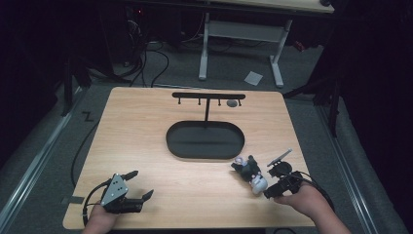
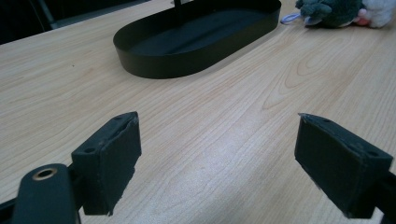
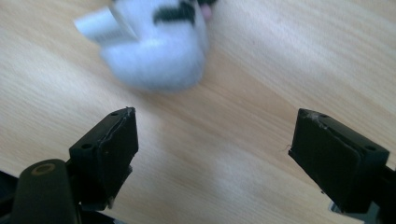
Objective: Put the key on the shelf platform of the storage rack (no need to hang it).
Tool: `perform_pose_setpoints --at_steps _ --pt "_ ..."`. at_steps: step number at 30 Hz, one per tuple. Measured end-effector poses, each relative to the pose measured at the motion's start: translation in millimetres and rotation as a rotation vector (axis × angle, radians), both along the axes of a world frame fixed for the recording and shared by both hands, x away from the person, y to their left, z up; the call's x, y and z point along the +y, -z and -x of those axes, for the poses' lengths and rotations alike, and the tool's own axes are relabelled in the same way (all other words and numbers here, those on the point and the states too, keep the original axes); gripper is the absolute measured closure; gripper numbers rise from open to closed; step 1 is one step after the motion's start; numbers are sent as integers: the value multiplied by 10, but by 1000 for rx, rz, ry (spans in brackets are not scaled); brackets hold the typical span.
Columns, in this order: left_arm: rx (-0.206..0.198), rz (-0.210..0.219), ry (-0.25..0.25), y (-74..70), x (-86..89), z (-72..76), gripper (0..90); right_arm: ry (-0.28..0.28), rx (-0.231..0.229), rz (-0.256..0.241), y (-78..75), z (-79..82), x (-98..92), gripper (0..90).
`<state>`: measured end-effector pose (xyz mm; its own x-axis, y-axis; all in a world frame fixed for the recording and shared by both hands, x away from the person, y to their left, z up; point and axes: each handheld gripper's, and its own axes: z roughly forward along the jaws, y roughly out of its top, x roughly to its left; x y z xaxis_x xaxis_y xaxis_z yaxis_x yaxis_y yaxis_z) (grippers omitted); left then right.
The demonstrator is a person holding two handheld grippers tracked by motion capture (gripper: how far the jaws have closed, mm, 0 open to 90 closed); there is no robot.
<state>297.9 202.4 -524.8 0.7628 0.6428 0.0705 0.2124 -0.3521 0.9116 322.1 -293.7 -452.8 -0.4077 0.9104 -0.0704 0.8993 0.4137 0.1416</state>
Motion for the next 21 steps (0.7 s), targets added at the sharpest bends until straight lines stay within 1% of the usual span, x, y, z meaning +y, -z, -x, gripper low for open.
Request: perform_pose_setpoints --at_steps 3,4,8,9,11,14,19,21 --pt "1 -1 1 0 0 -1 151 -10 -5 -7 -4 -22 57 143" --pt "2 -1 0 0 0 -2 152 -22 -7 -11 -7 -42 115 143" --pt "1 -1 1 0 0 -2 151 -44 -9 -16 11 -103 235 144" --pt "2 -1 1 0 0 -3 151 -44 -9 -16 11 -103 235 144" --pt "2 -1 1 0 0 -2 151 -55 -10 -19 32 -143 295 144" --pt "-3 -1 3 -1 2 0 151 -64 0 -15 76 -210 386 146" --pt "-1 1 3 -1 4 -1 151 -70 -1 -15 133 -285 445 153" --pt "-1 2 3 0 3 0 151 -58 6 -11 165 -326 457 167"
